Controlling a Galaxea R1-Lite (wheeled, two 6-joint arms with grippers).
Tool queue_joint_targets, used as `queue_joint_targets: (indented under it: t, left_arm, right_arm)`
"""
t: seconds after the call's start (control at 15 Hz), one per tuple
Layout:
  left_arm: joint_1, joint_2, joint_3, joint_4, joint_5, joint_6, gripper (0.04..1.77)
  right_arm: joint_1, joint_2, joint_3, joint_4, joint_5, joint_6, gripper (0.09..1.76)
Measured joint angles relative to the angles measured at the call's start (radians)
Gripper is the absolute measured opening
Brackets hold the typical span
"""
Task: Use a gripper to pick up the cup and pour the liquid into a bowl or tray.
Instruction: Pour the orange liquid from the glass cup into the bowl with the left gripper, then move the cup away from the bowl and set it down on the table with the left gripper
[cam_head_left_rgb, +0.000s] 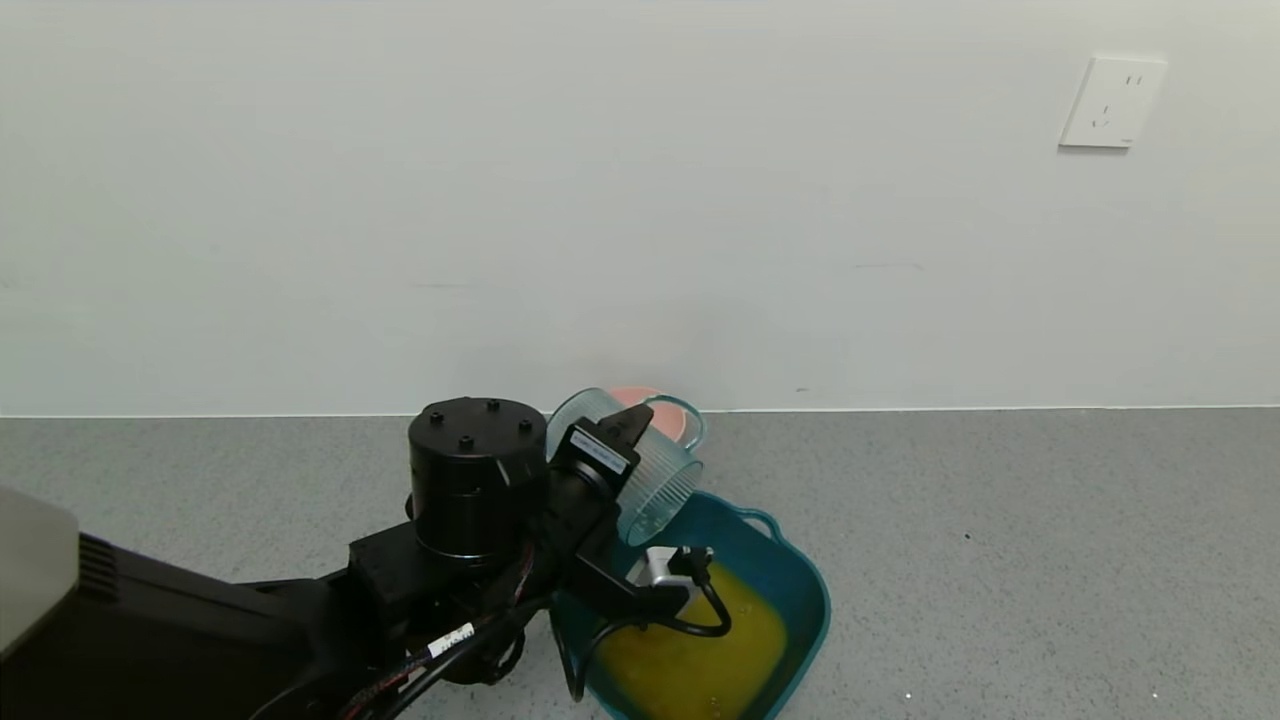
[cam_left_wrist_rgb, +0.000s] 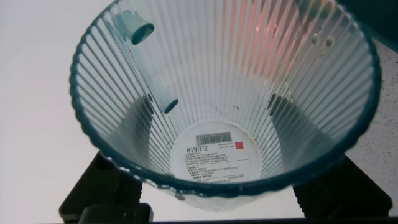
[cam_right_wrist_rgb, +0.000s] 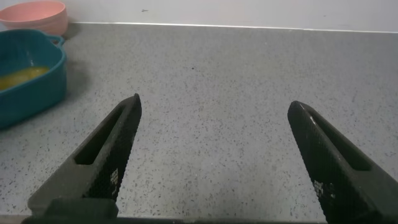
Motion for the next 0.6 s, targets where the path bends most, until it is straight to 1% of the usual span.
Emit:
queue_joint_targets:
  t: [0.2, 0.27, 0.33, 0.4, 0.6]
  left_arm:
    - [0.003, -0.001, -0.011, -0.044, -0.001, -0.01, 1.31]
    - [0.003, -0.001, -0.016, -0.055, -0.001, -0.028, 1.31]
    - [0.002, -0.002, -0.019, -0.055, 0.003, -0.07, 1.31]
    - [0.001, -0.003, -0.023, -0.054, 0.023, -0.133, 1.31]
    - [-0.023, -0.004, -0.035, -0.031, 0.117, -0.337, 1.31]
  right_arm:
    - [0.0, 0.0, 0.0, 0.0, 0.0, 0.0, 1.71]
    - [0.0, 0.0, 0.0, 0.0, 0.0, 0.0, 1.71]
    - [0.0, 0.0, 0.0, 0.0, 0.0, 0.0, 1.71]
    - [0.0, 0.0, 0.0, 0.0, 0.0, 0.0, 1.71]
    - [0.0, 0.0, 0.0, 0.0, 0.0, 0.001, 1.71]
